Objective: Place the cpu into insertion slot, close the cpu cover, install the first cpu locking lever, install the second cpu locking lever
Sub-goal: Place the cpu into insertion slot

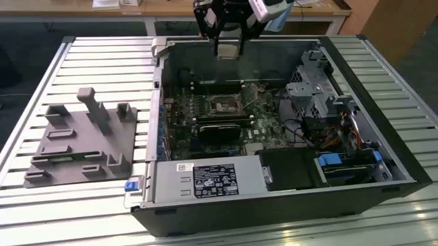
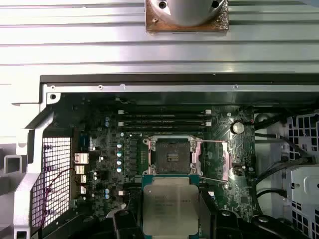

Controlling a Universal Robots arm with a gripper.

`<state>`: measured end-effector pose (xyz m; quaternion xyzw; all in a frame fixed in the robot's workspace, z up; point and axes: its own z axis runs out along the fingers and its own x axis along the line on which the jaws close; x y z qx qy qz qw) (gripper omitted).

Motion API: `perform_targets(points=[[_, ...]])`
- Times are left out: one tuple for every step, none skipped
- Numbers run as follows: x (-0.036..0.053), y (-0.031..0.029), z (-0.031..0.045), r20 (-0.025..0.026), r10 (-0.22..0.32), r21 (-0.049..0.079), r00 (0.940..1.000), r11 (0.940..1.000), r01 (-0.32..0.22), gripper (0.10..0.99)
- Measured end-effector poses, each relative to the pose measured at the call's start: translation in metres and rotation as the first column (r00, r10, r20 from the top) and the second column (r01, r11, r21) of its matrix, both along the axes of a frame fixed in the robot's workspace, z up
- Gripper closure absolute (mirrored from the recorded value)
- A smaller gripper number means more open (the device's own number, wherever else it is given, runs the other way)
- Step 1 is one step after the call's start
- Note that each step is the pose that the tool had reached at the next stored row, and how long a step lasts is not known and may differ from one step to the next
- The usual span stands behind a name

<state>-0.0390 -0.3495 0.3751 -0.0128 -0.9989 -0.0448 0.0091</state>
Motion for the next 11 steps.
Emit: perform_targets(points=[[0.0,0.0,0.0,0.0,0.0,0.0,1.0,1.0,0.0,0.545],[0.0,0.0,0.0,0.0,0.0,0.0,1.0,1.0,0.0,0.545],[0.0,0.0,0.0,0.0,0.0,0.0,1.0,1.0,0.0,0.545],[0.0,0.0,0.0,0.0,0.0,0.0,1.0,1.0,0.0,0.545],[0.0,0.0,0.0,0.0,0.0,0.0,1.0,1.0,0.0,0.545],[0.0,0.0,0.0,0.0,-0.001,0.0,1.0,1.0,0.001,0.545],[0.0,0.0,0.0,0.0,-0.005,0.0,1.0,1.0,0.005,0.545],[0.0,0.0,0.0,0.0,-0.013,0.0,0.9999,0.9999,0.013,0.545],[0.0,0.0,0.0,-0.0001,-0.027,0.0,0.9996,0.9996,0.027,0.545],[0.0,0.0,-0.0001,0.0,-0.043,-0.001,0.9991,0.9991,0.043,0.545],[0.0,0.0,-0.0001,0.0,-0.06,-0.001,0.9982,0.9982,0.06,0.545]])
